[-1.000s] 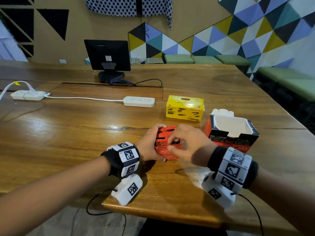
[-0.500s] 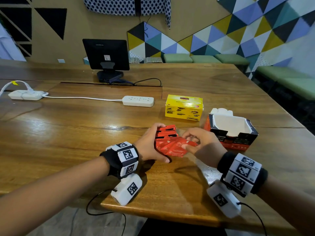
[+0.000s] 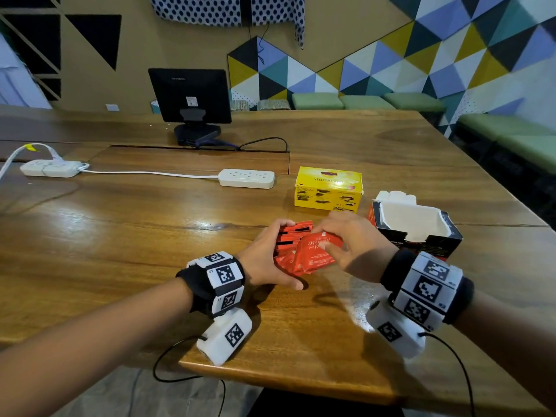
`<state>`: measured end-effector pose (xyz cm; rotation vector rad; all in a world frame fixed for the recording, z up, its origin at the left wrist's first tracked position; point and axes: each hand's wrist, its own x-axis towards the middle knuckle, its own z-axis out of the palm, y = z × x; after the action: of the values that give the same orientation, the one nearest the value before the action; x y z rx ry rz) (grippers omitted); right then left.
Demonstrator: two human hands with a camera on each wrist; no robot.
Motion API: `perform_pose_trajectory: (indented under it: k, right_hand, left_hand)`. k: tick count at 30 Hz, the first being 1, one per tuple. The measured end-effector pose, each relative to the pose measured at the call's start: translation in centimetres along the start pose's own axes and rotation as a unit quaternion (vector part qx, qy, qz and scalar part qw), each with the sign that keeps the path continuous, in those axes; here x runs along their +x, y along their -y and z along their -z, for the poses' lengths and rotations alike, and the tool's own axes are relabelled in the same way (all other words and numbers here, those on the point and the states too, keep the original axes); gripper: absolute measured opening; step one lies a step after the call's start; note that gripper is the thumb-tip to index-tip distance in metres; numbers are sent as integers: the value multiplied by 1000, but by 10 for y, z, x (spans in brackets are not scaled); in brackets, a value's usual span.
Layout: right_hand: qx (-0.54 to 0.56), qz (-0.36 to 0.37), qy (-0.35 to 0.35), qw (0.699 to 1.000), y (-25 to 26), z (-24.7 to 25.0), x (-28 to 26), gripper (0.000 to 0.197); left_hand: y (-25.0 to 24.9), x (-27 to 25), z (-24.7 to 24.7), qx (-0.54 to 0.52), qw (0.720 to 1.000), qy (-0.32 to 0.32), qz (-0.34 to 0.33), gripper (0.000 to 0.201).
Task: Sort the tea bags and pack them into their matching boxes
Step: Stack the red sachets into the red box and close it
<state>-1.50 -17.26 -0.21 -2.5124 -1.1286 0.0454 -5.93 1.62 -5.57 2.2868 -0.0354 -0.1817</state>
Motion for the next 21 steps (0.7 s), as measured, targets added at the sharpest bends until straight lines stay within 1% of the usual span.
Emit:
perform_pose_trajectory:
  k: [5,8,9,11,14,15,16,17,19,21]
  right_hand:
    - [-84,31,47,995,17,-6,6,35]
    - [-98,52,70,991,27,-16,9,38]
    - [-88,54,68,992,28,-17,9,38]
    - [-44,44,42,997,24,-15,8,35]
    - [61,-7,7,998,6,-8,4,20]
    - [112,-25,-1,993,-2,-7,2,14]
    - [165,-42,-9,985,-9,-8,1,14]
    - [203,-58,-14,977,-16,-9,-2,19]
    - [218,-98,15,971,-24,-13,-7,26]
    - [183,-116,50,975,-23,-22,-13,18]
  left_hand:
    - [-2,-1,0,-4,1000,-6,-5,102]
    - [-2,-2,-1,0,1000,-11,-9,102]
    - [-2,-2,-1,-2,1000,-10,-8,103]
    - [-1,-1,-1,-9,1000,-9,-5,102]
    - [0,0,-1,-13,1000,-10,0,102]
    - [1,1,-1,-14,1000,-9,5,104]
    - [1,1,-1,-16,1000,-8,8,106]
    - [0,1,-2,-21,1000,-8,11,108]
    - [0,1,-4,-29,999,-12,15,107]
    - [0,1,-6,-28,999,-16,17,107]
